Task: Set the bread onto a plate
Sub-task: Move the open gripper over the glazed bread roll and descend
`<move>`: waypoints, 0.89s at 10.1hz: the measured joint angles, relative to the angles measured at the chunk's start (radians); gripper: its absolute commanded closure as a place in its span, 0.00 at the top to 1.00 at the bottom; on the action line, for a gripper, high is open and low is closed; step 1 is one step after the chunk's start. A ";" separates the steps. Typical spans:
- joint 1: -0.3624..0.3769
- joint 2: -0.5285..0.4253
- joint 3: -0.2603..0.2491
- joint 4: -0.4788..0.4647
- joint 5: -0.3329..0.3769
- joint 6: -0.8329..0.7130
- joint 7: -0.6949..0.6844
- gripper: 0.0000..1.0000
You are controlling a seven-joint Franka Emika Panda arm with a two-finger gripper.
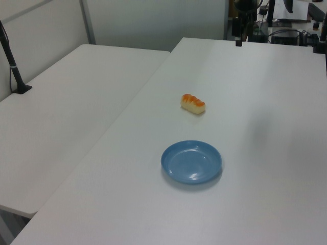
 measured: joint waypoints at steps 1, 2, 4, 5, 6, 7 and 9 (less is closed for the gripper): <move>0.000 0.001 0.000 0.000 0.000 0.000 0.000 1.00; 0.000 0.001 0.000 0.002 0.000 0.000 0.000 1.00; 0.000 0.001 0.000 0.003 0.000 0.000 0.000 1.00; 0.000 0.001 0.000 0.003 0.000 0.001 0.000 1.00; 0.000 0.001 0.000 0.003 0.000 0.011 0.000 1.00; 0.000 0.001 0.000 0.003 0.009 0.015 0.000 1.00; 0.000 0.005 0.000 0.003 0.022 0.036 0.000 1.00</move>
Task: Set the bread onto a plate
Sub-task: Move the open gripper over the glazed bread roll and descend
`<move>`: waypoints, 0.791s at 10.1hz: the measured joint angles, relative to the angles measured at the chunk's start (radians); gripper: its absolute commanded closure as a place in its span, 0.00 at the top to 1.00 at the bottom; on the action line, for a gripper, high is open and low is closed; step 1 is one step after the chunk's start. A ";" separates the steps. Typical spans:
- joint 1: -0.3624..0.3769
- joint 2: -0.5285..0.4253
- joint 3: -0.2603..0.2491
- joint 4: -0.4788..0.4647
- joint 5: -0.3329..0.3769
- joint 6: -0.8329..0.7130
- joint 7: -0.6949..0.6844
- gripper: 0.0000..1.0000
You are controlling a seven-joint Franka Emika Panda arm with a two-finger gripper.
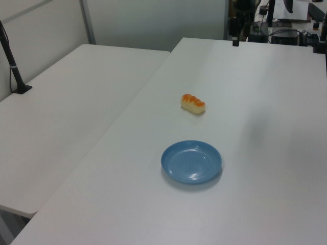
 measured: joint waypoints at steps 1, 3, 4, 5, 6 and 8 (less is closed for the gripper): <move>0.000 0.008 0.000 -0.001 0.005 0.025 0.000 1.00; -0.003 0.074 -0.002 -0.003 0.008 0.114 0.001 1.00; -0.010 0.116 -0.003 -0.006 0.008 0.167 0.002 1.00; -0.021 0.169 -0.004 -0.008 0.016 0.237 0.002 1.00; -0.028 0.232 -0.004 -0.010 0.029 0.341 0.040 1.00; -0.027 0.325 -0.004 -0.011 0.031 0.458 0.138 1.00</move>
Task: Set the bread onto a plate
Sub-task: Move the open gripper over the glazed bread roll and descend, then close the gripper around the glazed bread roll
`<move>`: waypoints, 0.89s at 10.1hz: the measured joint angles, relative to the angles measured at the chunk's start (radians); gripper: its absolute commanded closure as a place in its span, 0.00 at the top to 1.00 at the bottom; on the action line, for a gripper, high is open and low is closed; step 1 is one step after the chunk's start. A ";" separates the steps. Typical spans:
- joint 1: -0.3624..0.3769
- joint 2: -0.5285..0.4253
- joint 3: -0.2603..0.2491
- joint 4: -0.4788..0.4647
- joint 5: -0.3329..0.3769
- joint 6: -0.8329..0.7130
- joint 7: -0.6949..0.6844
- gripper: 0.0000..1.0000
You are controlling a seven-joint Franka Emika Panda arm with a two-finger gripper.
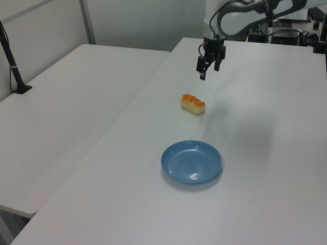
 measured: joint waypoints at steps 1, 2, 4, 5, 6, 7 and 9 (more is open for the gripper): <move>0.001 0.028 0.000 0.000 0.001 0.026 0.014 1.00; 0.002 0.051 0.001 0.000 0.001 0.052 0.037 1.00; 0.007 0.099 0.008 0.001 0.001 0.098 0.102 1.00; 0.018 0.117 0.009 0.005 0.001 0.114 0.134 1.00; 0.039 0.135 0.009 0.017 0.001 0.122 0.179 1.00; 0.057 0.147 0.010 0.027 0.001 0.122 0.208 1.00; 0.080 0.162 0.010 0.031 0.001 0.144 0.236 1.00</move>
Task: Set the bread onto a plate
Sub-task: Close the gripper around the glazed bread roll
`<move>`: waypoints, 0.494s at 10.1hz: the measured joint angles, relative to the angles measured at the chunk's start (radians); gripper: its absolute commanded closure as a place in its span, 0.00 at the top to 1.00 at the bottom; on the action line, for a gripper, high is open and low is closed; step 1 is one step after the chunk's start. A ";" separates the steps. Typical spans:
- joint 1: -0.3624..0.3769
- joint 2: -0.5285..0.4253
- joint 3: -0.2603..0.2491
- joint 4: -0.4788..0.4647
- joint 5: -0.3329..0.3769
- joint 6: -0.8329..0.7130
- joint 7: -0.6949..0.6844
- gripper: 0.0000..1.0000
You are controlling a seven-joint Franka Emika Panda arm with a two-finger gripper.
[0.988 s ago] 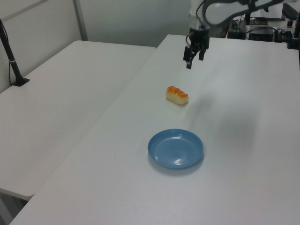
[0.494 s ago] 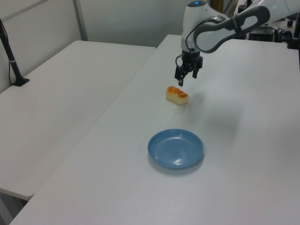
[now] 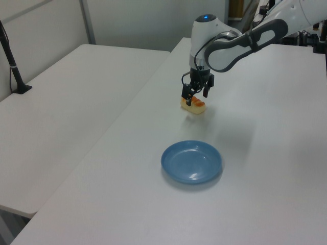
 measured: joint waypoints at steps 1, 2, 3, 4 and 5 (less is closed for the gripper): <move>0.008 0.018 0.000 0.000 0.000 0.024 0.009 1.00; 0.010 0.041 0.000 0.003 0.000 0.041 0.013 1.00; 0.010 0.061 -0.001 0.020 0.000 0.045 0.014 0.87; 0.010 0.078 -0.001 0.041 0.000 0.045 0.022 0.64; 0.010 0.087 -0.001 0.054 0.000 0.045 0.026 0.49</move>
